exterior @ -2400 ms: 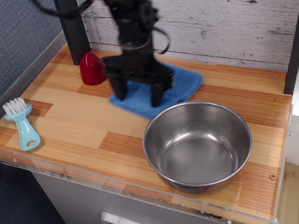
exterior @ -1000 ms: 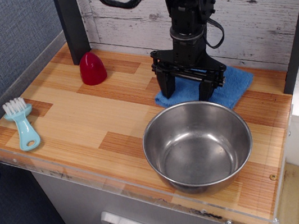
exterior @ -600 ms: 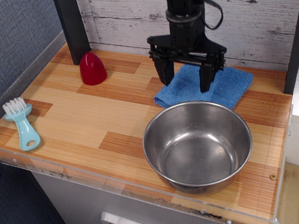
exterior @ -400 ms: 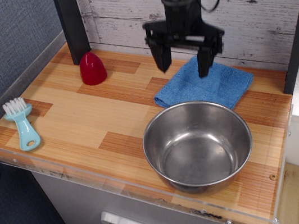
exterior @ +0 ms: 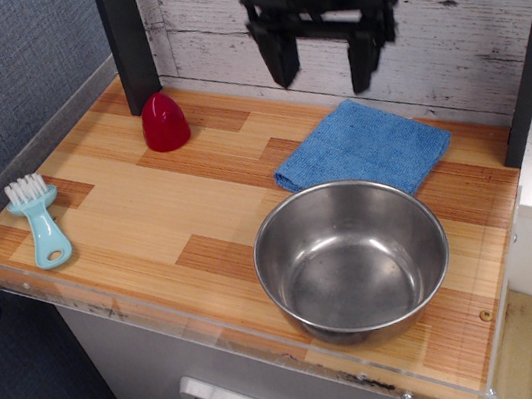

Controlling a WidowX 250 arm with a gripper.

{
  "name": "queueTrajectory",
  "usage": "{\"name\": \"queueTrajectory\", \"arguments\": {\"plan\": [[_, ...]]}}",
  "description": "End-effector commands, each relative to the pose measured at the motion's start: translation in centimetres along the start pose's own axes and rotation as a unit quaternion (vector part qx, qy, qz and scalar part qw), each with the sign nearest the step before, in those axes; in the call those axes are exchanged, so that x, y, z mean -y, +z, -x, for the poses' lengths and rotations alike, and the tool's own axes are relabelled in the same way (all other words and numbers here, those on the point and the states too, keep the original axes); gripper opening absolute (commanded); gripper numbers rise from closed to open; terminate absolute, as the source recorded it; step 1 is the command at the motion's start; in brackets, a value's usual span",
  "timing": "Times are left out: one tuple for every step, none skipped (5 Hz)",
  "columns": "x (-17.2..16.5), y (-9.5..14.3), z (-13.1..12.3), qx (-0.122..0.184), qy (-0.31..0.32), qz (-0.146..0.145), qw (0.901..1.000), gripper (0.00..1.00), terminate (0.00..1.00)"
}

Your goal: Move the blue cloth and place it at the corner of the table.

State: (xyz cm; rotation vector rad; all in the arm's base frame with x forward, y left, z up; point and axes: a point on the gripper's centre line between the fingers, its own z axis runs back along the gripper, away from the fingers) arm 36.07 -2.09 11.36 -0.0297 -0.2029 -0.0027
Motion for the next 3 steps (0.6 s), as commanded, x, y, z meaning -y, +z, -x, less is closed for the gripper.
{"name": "queueTrajectory", "arguments": {"plan": [[-0.67, 3.36, 0.34, 0.032, 0.002, 0.014, 0.9994, 1.00, 0.00], [-0.67, 3.36, 0.34, 0.032, 0.002, 0.014, 0.9994, 1.00, 0.00], [-0.67, 3.36, 0.34, 0.032, 0.002, 0.014, 0.9994, 1.00, 1.00]]}}
